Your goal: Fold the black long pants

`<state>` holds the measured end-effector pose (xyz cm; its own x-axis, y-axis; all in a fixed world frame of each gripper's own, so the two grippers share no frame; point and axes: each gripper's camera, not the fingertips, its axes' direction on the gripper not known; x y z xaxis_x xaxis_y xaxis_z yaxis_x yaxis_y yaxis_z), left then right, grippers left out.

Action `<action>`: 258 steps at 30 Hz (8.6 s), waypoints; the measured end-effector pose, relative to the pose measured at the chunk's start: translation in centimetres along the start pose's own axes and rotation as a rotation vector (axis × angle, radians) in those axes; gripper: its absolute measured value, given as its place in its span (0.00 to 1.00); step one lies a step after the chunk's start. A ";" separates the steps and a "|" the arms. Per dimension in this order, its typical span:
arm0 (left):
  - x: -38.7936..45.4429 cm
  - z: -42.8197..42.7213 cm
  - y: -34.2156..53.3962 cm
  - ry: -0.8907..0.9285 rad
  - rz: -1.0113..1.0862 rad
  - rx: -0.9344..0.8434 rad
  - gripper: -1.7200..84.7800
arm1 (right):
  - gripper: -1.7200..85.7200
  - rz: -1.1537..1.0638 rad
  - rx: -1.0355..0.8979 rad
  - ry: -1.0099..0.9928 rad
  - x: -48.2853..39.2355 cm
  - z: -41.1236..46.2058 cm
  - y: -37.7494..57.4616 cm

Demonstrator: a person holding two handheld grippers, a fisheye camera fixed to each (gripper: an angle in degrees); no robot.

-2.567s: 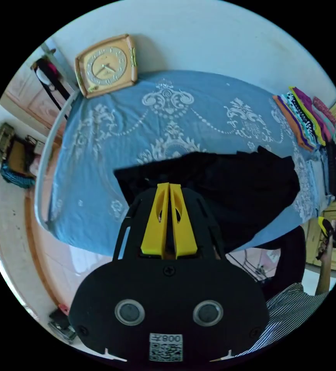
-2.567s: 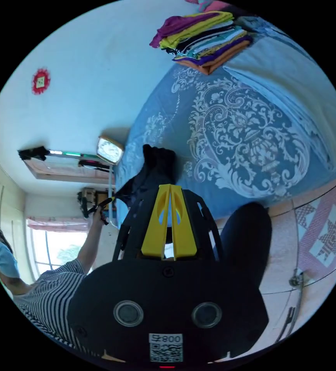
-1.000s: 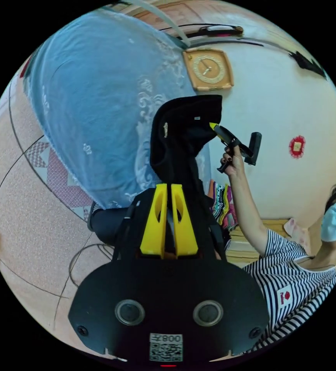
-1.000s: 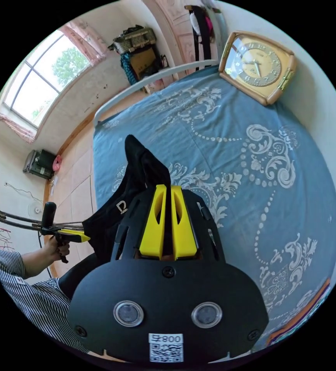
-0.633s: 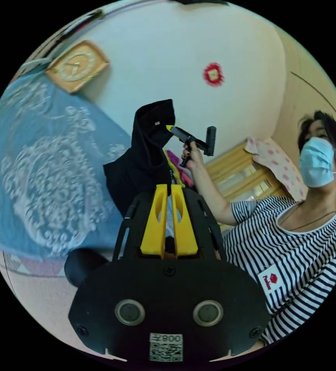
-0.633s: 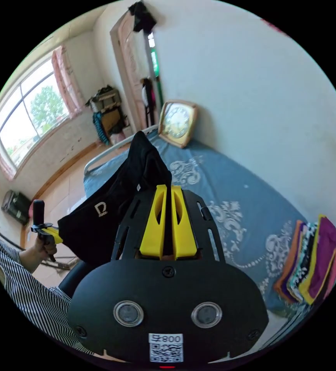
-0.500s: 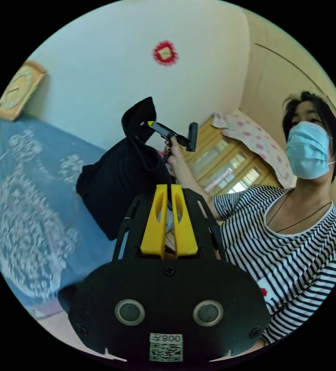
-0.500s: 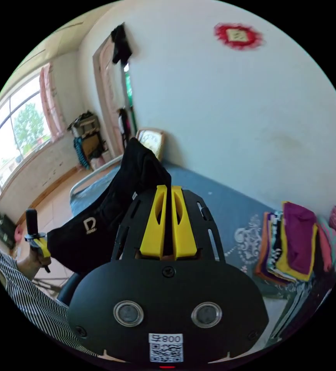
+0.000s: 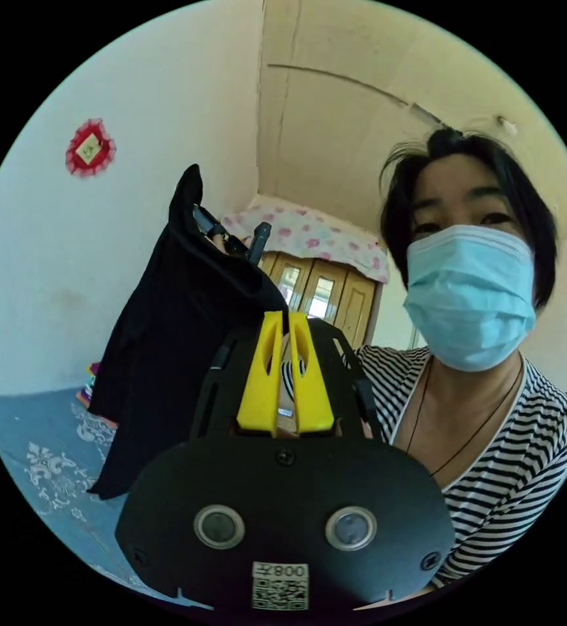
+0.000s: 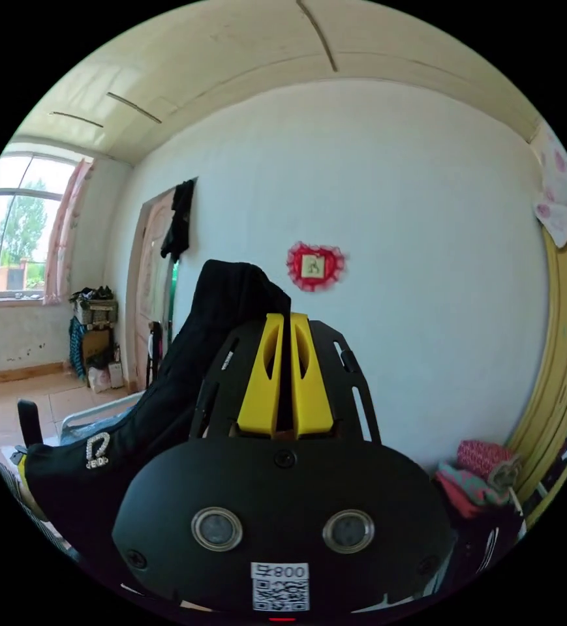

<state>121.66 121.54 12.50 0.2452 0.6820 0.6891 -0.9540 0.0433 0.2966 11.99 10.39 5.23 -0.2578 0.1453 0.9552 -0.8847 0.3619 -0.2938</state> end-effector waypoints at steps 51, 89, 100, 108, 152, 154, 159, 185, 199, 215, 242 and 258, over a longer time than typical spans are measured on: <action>-38.2 23.7 11.0 -0.729 -0.782 -0.797 0.11 | 0.12 0.721 -1.209 -0.245 -15.8 33.4 84.7; -69.6 90.0 -24.8 -0.498 -0.462 -1.225 0.10 | 0.02 1.235 -0.967 -0.218 -35.3 17.6 127.7; -80.2 103.9 -25.8 -0.547 -0.294 -1.525 0.05 | 0.03 1.296 -0.915 -0.322 -41.6 17.6 136.1; -82.3 97.2 -37.0 -0.404 -0.461 -1.139 0.03 | 0.06 1.281 -0.837 -0.402 -45.2 17.6 139.6; -88.2 84.2 -44.6 -0.182 -0.594 -0.748 0.03 | 0.04 1.282 -0.018 -1.161 -53.3 23.3 143.5; -89.1 85.0 -44.0 -0.202 -0.597 -0.734 0.03 | 0.04 1.224 -0.072 -1.072 -52.8 21.0 142.0; -93.5 91.0 -39.1 -0.240 -0.633 -0.855 0.03 | 0.03 1.208 -0.242 -0.830 -52.8 16.1 140.6; -97.6 108.4 -19.5 -0.482 -0.575 -1.134 0.06 | 0.02 1.421 -0.879 -0.388 -45.2 20.8 138.4; -104.0 104.5 -18.5 -0.978 -0.408 -1.275 0.04 | 0.08 1.026 -0.855 -0.480 -39.5 41.0 127.6; -100.7 101.4 -14.0 -0.787 -0.515 -1.159 0.04 | 0.10 1.110 -0.879 -0.466 -36.9 53.4 126.0; -123.3 113.9 -16.4 -0.802 -0.482 -1.245 0.03 | 0.03 0.779 -1.006 -0.359 -33.9 57.2 119.2; -126.7 118.9 -13.1 -0.776 -0.371 -1.353 0.04 | 0.02 0.794 -0.975 -0.359 -30.1 54.1 119.6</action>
<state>123.57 -52.27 -0.07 0.1088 -0.0133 0.9940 -0.1651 0.9858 0.0312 -107.05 -0.52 -56.77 -0.7989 0.4287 0.4218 0.1599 0.8276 -0.5381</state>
